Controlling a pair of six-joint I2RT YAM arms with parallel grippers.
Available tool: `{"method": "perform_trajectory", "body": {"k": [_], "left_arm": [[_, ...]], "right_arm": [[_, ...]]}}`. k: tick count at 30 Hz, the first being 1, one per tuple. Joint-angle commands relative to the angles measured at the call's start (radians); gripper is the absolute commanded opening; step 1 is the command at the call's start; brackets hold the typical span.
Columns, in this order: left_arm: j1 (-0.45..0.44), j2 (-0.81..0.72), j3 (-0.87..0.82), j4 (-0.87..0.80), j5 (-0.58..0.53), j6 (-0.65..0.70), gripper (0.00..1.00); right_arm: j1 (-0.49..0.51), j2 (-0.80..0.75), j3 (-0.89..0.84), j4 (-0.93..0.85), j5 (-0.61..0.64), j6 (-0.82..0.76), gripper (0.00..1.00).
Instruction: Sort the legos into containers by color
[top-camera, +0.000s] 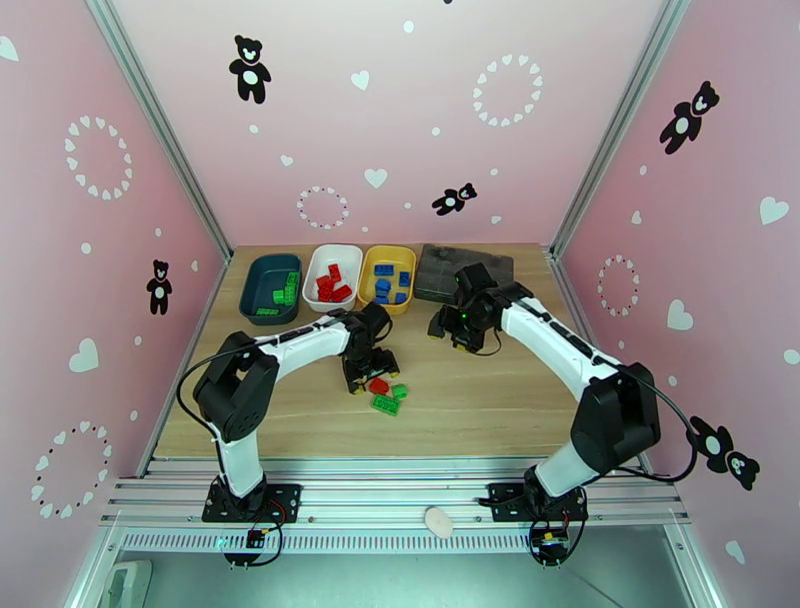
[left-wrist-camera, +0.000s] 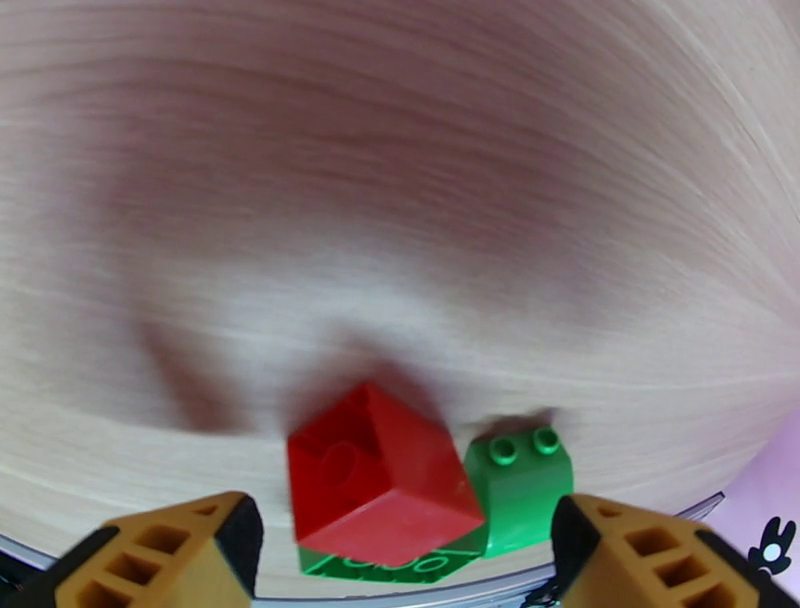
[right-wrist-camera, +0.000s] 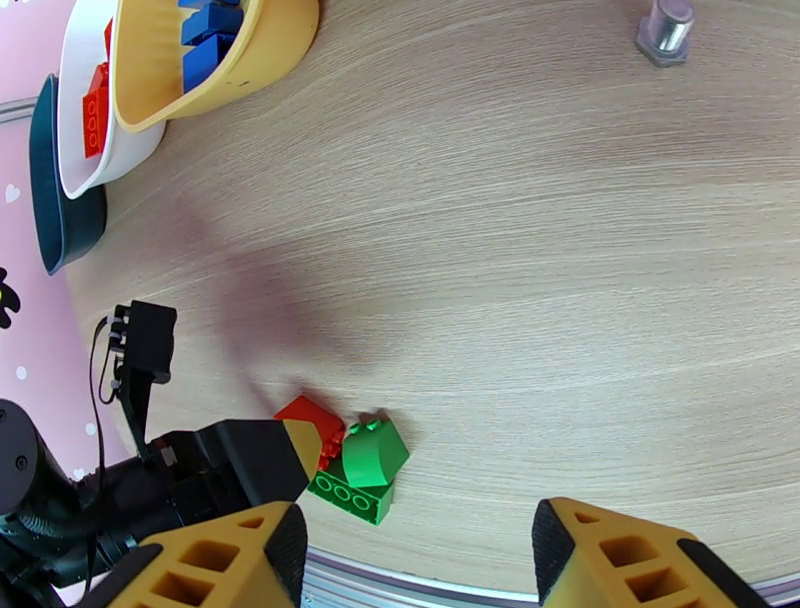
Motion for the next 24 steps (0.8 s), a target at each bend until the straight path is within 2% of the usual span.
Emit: {"method": "perform_trajectory", "body": {"k": [1, 12, 24], "left_arm": [[-0.014, 0.029, 0.017, 0.025, 0.023, -0.026, 0.81], [-0.051, 0.136, 0.14, -0.118, -0.057, 0.068, 0.72], [-0.062, 0.138, 0.166, -0.176, -0.128, 0.111, 0.44]], "right_arm": [[0.002, -0.041, -0.02, 0.002, 0.013, -0.008, 0.64], [-0.012, -0.052, -0.039, 0.007, 0.003, -0.008, 0.64], [-0.018, -0.045, -0.053, 0.032, -0.017, 0.004, 0.64]]}}
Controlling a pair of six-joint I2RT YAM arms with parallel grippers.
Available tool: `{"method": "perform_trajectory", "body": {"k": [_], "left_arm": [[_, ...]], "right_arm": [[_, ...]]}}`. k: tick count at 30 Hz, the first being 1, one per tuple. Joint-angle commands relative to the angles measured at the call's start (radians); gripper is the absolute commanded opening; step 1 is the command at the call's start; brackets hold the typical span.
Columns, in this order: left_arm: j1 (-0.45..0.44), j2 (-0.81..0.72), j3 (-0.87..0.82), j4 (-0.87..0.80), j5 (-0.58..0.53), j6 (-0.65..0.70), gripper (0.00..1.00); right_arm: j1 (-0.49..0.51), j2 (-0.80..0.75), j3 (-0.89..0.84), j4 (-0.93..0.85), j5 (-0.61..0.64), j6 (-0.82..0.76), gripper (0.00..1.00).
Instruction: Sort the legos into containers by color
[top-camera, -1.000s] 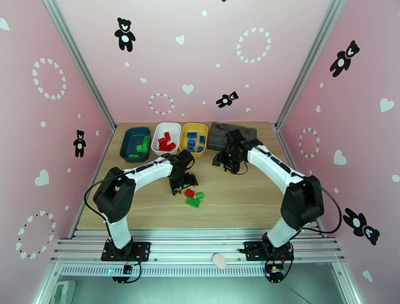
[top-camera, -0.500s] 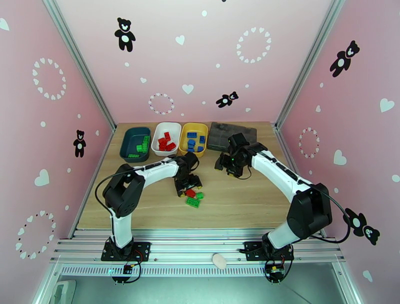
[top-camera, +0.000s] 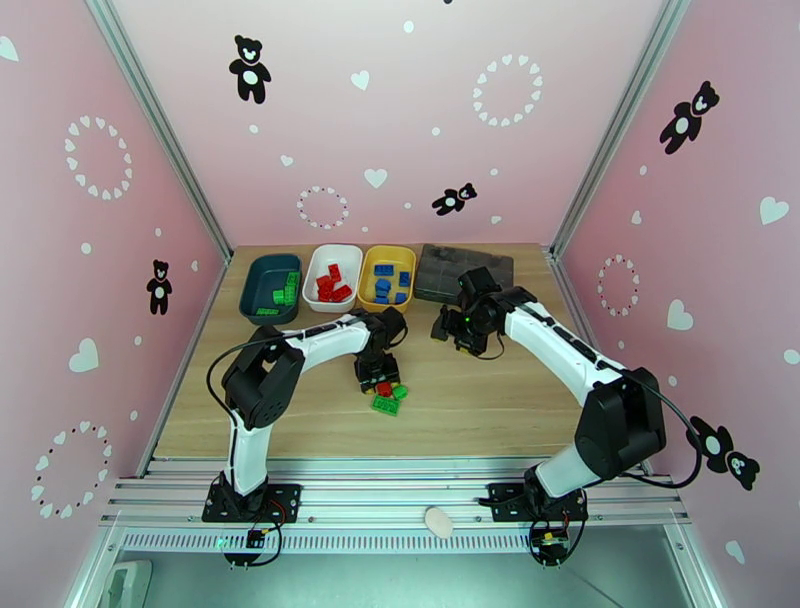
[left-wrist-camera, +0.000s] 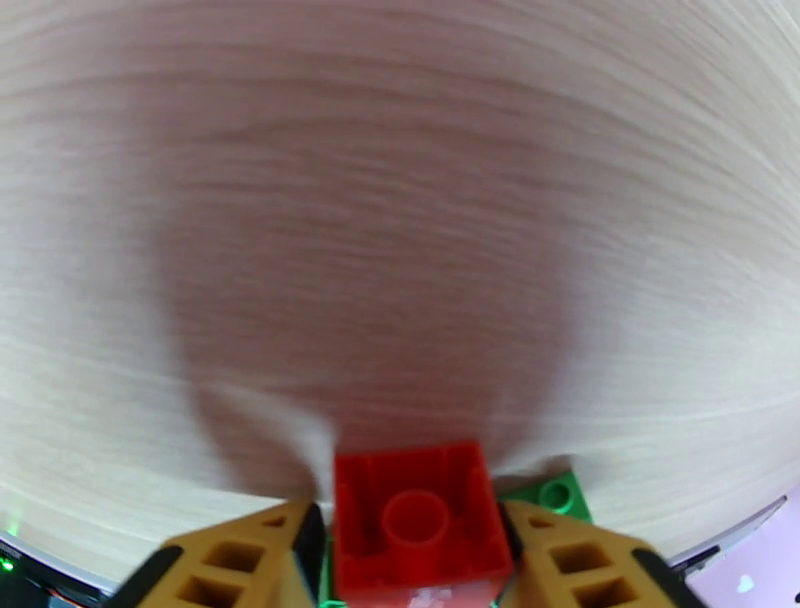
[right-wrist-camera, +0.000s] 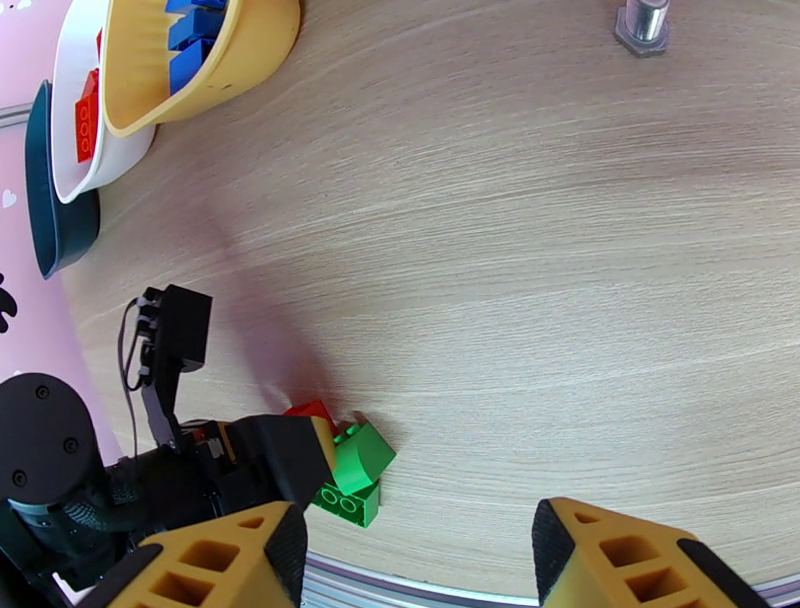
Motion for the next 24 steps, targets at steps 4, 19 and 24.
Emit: {"method": "perform_trajectory", "body": {"k": [4, 19, 24], "left_arm": [[-0.007, -0.002, 0.053, -0.041, -0.053, 0.021, 0.36], [0.2, -0.105, 0.201, -0.067, -0.03, 0.115, 0.29], [0.316, -0.069, 0.319, -0.091, -0.006, 0.161, 0.29]], "right_arm": [[-0.001, -0.025, -0.017, 0.02, -0.027, 0.014, 0.64], [0.12, 0.063, 0.026, 0.113, -0.102, 0.049, 0.64], [0.191, 0.166, 0.143, 0.125, -0.152, 0.034, 0.67]]}}
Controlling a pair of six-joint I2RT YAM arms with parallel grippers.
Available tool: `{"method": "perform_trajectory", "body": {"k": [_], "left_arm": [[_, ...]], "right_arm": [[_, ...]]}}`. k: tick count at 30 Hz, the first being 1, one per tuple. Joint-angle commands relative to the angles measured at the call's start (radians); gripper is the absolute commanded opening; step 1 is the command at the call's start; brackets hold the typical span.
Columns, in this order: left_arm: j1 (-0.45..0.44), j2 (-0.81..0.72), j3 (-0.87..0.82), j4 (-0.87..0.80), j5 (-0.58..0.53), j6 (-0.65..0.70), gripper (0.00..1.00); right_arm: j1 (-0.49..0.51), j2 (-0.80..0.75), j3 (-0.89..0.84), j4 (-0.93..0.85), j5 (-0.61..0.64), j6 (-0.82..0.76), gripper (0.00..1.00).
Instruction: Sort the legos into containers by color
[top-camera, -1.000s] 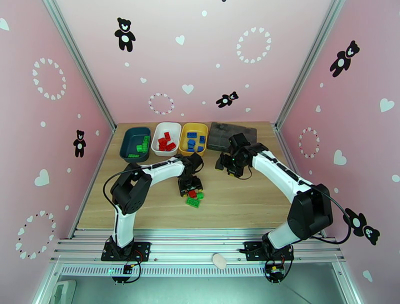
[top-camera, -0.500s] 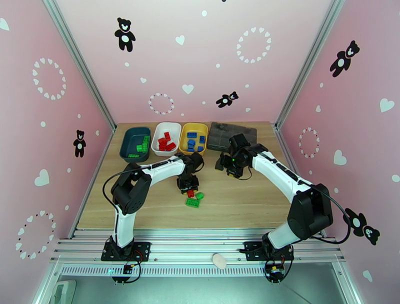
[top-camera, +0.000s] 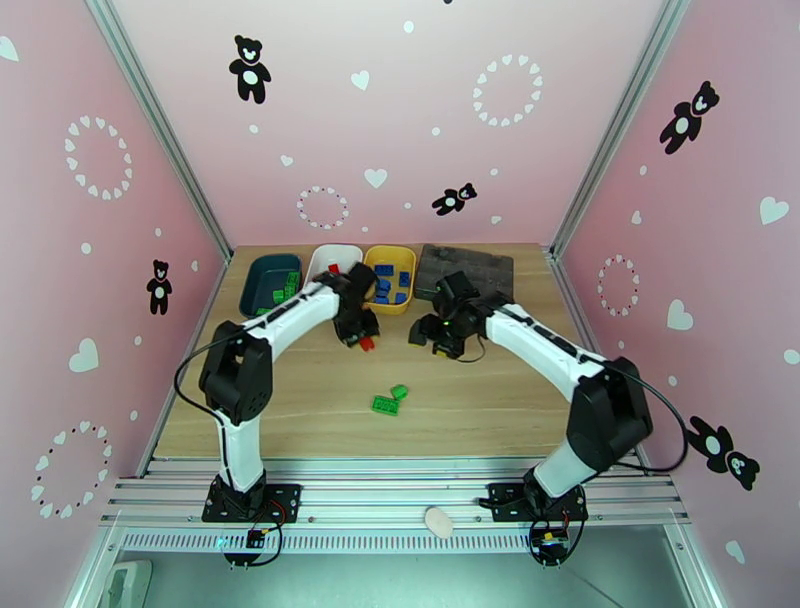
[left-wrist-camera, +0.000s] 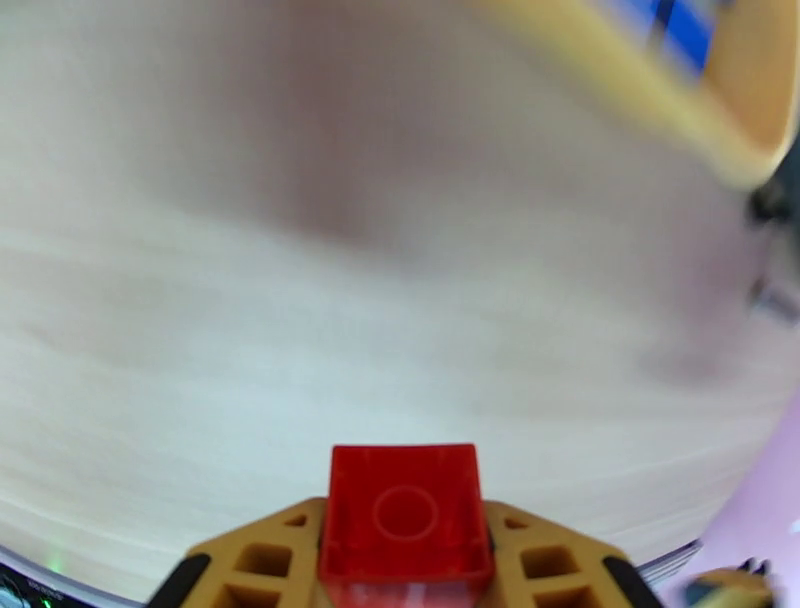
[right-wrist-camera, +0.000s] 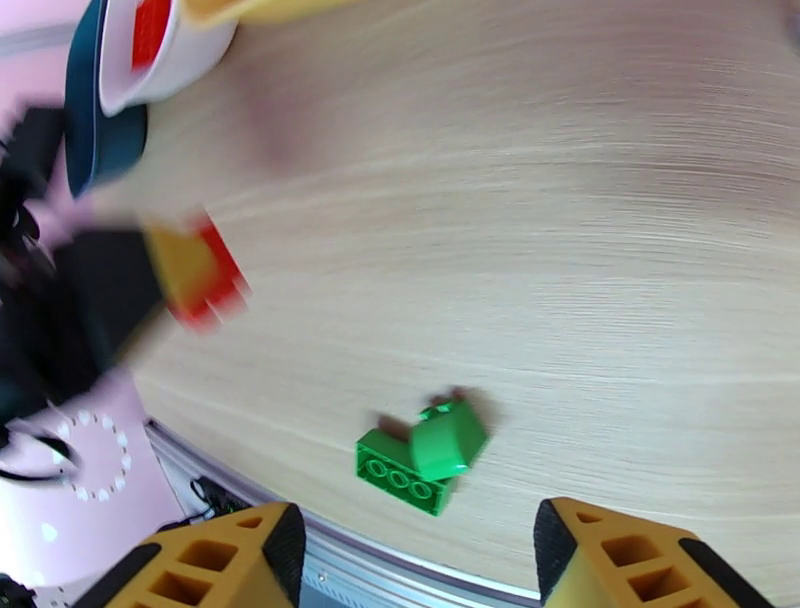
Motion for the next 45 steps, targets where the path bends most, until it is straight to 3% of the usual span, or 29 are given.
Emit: {"method": "perform_trajectory", "body": {"k": [1, 8, 12, 14, 17, 20, 23, 29, 40, 45], "left_arm": [[0.066, 0.006, 0.093, -0.038, 0.033, 0.059, 0.29], [0.216, 0.161, 0.368, -0.091, 0.076, 0.093, 0.3], [0.273, 0.285, 0.562, -0.143, 0.093, 0.1, 0.37], [0.291, 0.333, 0.645, -0.162, 0.093, 0.105, 0.45], [0.31, 0.366, 0.701, -0.159, 0.106, 0.094, 0.66], [0.312, 0.351, 0.701, -0.154, 0.104, 0.097, 0.74], [0.311, 0.294, 0.618, -0.131, 0.099, 0.103, 0.75], [0.264, 0.083, 0.292, -0.073, 0.042, 0.122, 0.74], [0.087, -0.308, -0.413, 0.117, 0.003, -0.02, 0.74], [-0.057, -0.357, -0.527, 0.147, -0.034, -0.029, 0.75]], "right_arm": [[0.041, 0.068, 0.097, 0.031, -0.06, -0.001, 0.67], [0.105, 0.191, 0.262, -0.011, -0.085, -0.022, 0.69], [0.114, 0.22, 0.312, -0.052, -0.075, -0.039, 0.71], [0.115, 0.219, 0.318, -0.068, -0.064, -0.045, 0.73], [0.115, 0.208, 0.313, -0.093, -0.05, -0.057, 0.75], [0.115, 0.185, 0.289, -0.112, -0.026, -0.07, 0.75], [0.118, 0.155, 0.256, -0.124, 0.001, -0.089, 0.75], [0.142, 0.11, 0.218, -0.208, 0.101, -0.17, 0.73], [0.296, 0.062, 0.08, -0.241, 0.21, -0.205, 0.72], [0.317, -0.005, -0.076, -0.147, 0.196, -0.109, 0.72]]}}
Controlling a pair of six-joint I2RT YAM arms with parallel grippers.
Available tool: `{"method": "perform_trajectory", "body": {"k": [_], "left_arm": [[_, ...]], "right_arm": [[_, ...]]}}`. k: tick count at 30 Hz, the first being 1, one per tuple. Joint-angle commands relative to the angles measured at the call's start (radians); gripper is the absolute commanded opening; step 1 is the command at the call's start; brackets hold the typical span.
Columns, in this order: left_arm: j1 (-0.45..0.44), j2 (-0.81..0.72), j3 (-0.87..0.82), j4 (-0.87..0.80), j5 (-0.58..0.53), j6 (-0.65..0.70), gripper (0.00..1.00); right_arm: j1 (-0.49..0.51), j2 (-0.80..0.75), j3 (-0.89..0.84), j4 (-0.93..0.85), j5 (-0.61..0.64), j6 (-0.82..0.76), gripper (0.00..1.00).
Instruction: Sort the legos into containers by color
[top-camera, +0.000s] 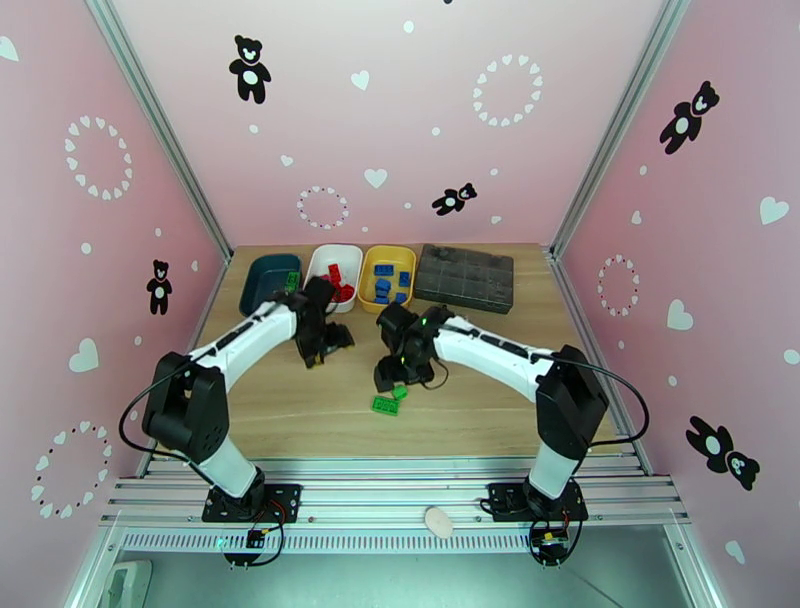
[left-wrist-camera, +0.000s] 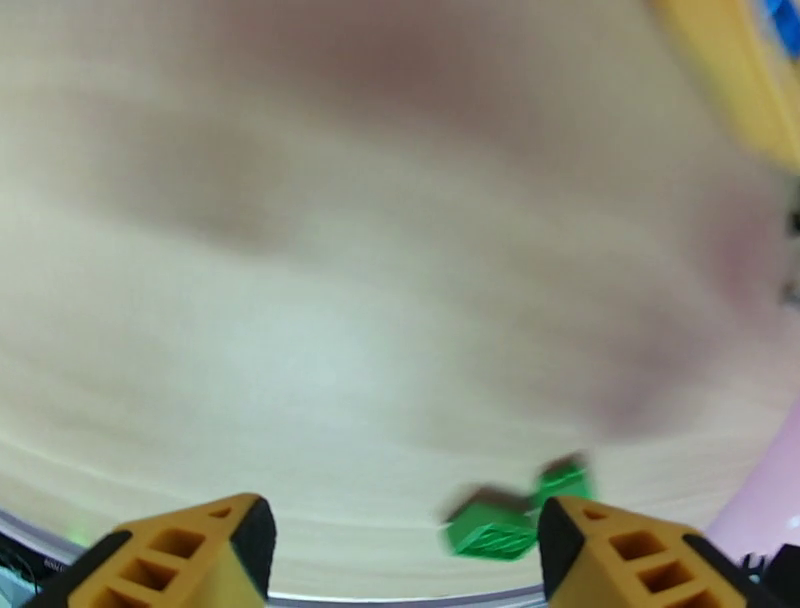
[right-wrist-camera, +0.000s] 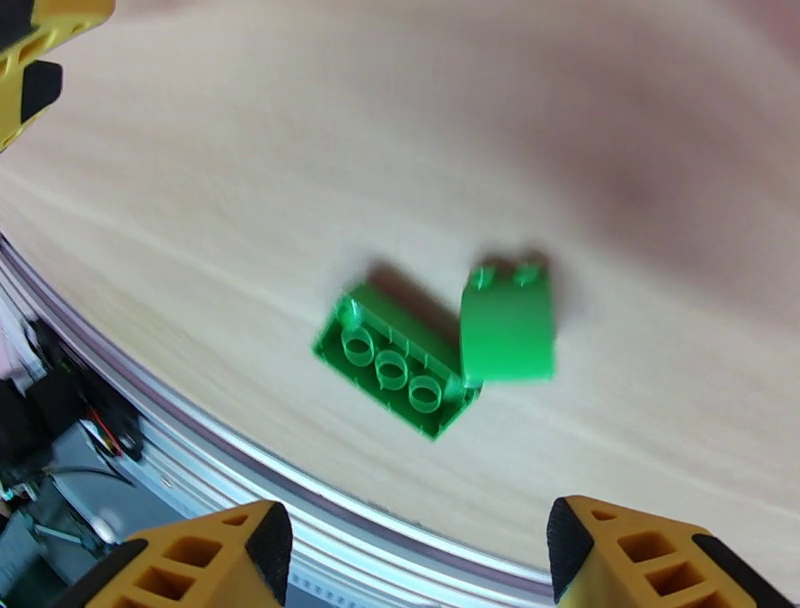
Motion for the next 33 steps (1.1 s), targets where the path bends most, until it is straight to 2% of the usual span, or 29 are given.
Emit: {"method": "perform_trajectory", "body": {"k": [1, 6, 10, 13, 17, 21, 27, 30, 33], "left_arm": [[-0.096, -0.037, -0.038, 0.075, -0.037, -0.023, 0.76], [-0.221, -0.04, -0.089, 0.081, -0.027, -0.073, 0.76], [-0.27, -0.067, -0.163, 0.122, 0.061, -0.197, 0.76], [-0.305, -0.09, -0.199, 0.18, 0.13, -0.292, 0.81], [-0.353, -0.067, -0.144, 0.166, 0.134, -0.318, 0.84], [-0.379, 0.001, -0.005, 0.021, 0.016, -0.191, 0.84], [-0.458, 0.111, 0.187, -0.116, -0.178, 0.137, 0.83], [-0.498, 0.203, 0.252, -0.131, -0.205, 0.252, 0.81], [-0.509, 0.288, 0.306, -0.13, -0.21, 0.31, 0.77]], "right_arm": [[-0.005, -0.091, -0.1, 0.045, 0.016, 0.073, 0.72], [-0.009, -0.191, -0.217, 0.05, 0.043, 0.119, 0.72], [-0.035, -0.286, -0.296, 0.025, 0.075, 0.142, 0.73], [-0.072, -0.369, -0.355, 0.024, 0.08, 0.163, 0.74], [-0.134, -0.446, -0.411, 0.028, 0.062, 0.172, 0.75], [-0.165, -0.479, -0.42, 0.021, 0.046, 0.168, 0.76], [-0.17, -0.526, -0.432, 0.001, 0.049, 0.169, 0.76], [-0.181, -0.561, -0.456, -0.004, 0.046, 0.174, 0.75], [-0.19, -0.6, -0.482, -0.01, 0.039, 0.178, 0.75]]}}
